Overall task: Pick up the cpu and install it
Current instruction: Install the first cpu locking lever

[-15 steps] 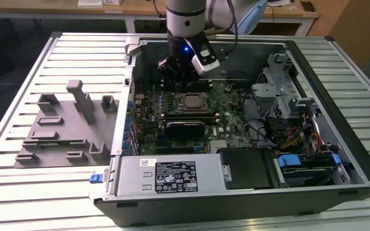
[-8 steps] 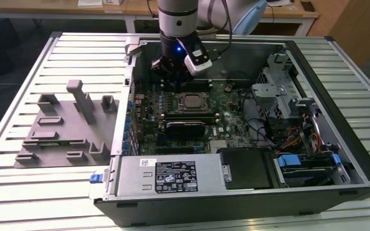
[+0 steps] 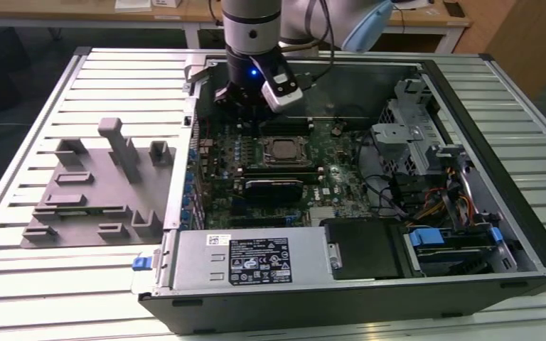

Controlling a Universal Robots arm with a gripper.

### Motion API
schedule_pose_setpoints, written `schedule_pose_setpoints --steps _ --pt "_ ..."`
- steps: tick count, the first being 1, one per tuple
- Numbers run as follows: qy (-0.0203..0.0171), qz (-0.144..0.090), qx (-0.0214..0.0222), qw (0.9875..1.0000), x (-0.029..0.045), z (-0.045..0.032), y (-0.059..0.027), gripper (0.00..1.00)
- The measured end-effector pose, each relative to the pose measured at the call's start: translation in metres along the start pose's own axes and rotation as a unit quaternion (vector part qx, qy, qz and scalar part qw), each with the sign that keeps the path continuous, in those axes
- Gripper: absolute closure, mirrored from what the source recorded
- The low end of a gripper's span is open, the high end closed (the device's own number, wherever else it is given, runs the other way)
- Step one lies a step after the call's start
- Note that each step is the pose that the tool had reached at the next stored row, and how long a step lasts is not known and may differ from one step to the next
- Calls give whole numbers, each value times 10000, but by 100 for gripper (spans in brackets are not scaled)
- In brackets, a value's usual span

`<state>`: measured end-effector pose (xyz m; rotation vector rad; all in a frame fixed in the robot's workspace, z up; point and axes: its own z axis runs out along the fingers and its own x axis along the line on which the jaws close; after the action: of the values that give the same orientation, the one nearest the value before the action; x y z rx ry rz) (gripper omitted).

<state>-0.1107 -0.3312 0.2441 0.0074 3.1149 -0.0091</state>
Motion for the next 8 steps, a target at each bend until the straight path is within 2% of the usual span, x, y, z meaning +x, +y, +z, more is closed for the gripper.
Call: schedule_pose_setpoints --steps 1,6,8 --pt "0 0 -18 10000 5 0 0 89" --pt "1 6 -226 9997 33 -1 0 89" --pt "1 8 -287 9996 45 -1 0 89"
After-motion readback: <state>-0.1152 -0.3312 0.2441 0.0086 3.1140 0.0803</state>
